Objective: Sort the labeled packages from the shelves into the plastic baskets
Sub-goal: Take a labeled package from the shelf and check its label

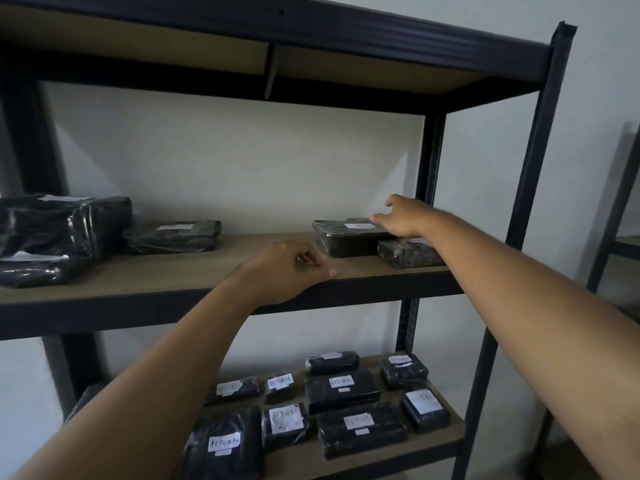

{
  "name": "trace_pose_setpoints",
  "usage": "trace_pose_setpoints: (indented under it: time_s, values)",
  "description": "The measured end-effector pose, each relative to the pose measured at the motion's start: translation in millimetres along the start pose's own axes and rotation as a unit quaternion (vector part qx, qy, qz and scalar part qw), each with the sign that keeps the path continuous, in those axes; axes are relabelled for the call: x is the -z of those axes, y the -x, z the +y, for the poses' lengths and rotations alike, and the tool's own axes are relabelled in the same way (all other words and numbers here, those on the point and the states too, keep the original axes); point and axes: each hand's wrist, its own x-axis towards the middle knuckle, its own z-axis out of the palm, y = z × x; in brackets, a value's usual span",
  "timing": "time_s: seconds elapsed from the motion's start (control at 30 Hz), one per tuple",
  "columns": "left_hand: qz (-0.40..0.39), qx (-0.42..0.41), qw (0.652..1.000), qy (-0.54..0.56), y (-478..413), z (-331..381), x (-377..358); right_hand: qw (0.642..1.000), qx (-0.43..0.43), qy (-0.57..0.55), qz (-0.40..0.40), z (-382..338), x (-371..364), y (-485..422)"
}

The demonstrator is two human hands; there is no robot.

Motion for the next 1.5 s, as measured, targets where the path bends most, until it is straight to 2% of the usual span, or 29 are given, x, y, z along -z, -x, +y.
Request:
trace_pose_setpoints:
  time_s: [0.17,0.27,0.5,0.6,0.93,1.5]
  values:
    - [0.021,0.022,0.999,-0.015,2.9,3.4,-0.2,0.997,-0.018,0.045,-0.052,0.7,0.1,-20.9]
    - [0.019,0.03,0.999,-0.014,4.2,7.3,0.5,0.998,-0.008,0.046,-0.048,2.8,-2.7,-28.5]
    - [-0.001,0.036,0.999,-0.005,3.7,9.4,0.7,1.0,-0.021,-0.012,0.018,5.0,-12.6,-28.3]
    - [0.004,0.043,0.999,-0.002,3.6,10.6,2.3,0.995,-0.03,-0.077,0.053,9.2,-9.8,-30.3]
    - [-0.001,0.051,0.999,0.02,2.1,8.9,0.7,0.946,0.002,-0.309,0.099,19.1,-7.6,-27.7]
    - [0.006,0.045,0.998,0.032,2.5,8.0,0.5,0.935,0.018,-0.341,0.098,10.4,-2.5,-7.1]
